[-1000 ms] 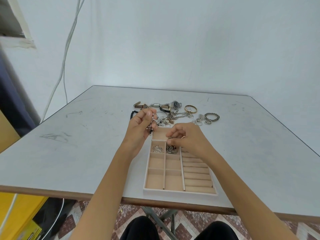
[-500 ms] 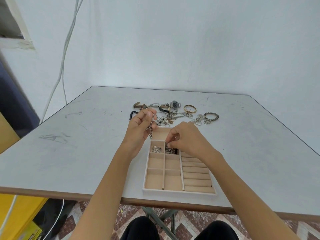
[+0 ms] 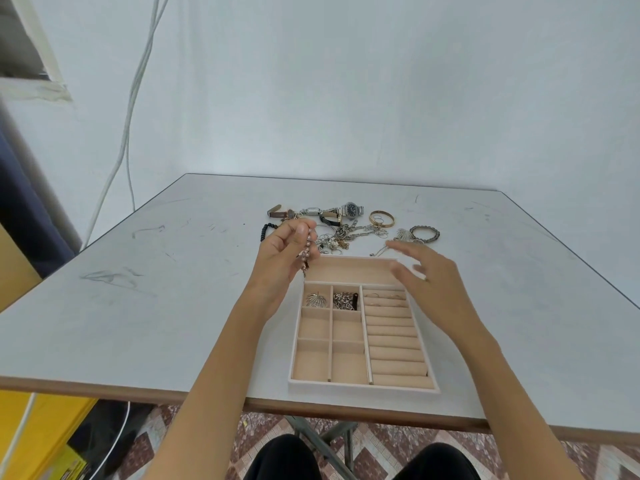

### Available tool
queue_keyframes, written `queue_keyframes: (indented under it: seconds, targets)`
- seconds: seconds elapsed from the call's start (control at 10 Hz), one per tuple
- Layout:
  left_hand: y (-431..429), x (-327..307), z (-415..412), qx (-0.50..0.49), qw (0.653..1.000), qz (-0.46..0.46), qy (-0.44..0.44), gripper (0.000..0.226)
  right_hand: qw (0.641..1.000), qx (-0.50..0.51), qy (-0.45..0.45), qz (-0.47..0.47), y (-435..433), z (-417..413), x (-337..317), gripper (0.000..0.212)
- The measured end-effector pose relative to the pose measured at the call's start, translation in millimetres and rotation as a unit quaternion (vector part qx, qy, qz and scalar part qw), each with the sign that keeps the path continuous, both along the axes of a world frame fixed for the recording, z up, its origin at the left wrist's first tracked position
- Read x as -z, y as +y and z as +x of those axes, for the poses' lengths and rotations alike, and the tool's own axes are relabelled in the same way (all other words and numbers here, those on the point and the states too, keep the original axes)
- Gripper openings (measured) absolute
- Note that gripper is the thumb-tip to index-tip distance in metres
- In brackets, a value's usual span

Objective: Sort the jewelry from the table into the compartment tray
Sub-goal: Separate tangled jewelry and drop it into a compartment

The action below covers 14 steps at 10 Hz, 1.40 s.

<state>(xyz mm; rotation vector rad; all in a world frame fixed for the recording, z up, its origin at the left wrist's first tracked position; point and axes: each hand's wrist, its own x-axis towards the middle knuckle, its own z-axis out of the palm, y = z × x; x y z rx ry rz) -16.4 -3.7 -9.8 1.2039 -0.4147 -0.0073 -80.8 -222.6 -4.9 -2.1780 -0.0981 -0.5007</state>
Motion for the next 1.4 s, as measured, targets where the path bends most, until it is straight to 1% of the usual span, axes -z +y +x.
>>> queue_keyframes:
  seconds: [0.1,0.2,0.3,0.6,0.7,1.0,1.2,1.4]
  targets:
    - [0,-2,-1,-0.010,1.000,0.015,-0.005,0.021,0.992,0.030,0.078,-0.099,-26,-9,11,0.046]
    - [0,-3,-2,-0.017,1.000,0.020,-0.009,0.022,0.953,0.058,0.215,-0.204,-42,-13,27,0.054]
    - [1,-3,-2,-0.015,0.999,0.034,-0.010,0.022,0.919,0.063,0.261,-0.289,-43,-12,38,0.056]
    - [-2,-3,-8,0.011,0.992,0.126,-0.018,0.015,0.919,0.072,0.252,-0.294,-42,-11,40,0.056]
    - [-2,-2,-10,0.005,0.988,0.154,-0.020,0.014,0.922,0.073,0.249,-0.288,-43,-12,40,0.057]
    - [5,0,-13,-0.019,0.979,0.199,-0.036,0.012,0.928,0.071,0.238,-0.277,-45,-11,43,0.057]
    - [10,5,-13,-0.022,0.960,0.271,-0.060,0.010,0.931,0.071,0.235,-0.271,-45,-13,43,0.057]
    - [15,11,-10,-0.025,0.943,0.318,-0.092,0.008,0.931,0.071,0.234,-0.271,-45,-12,42,0.057]
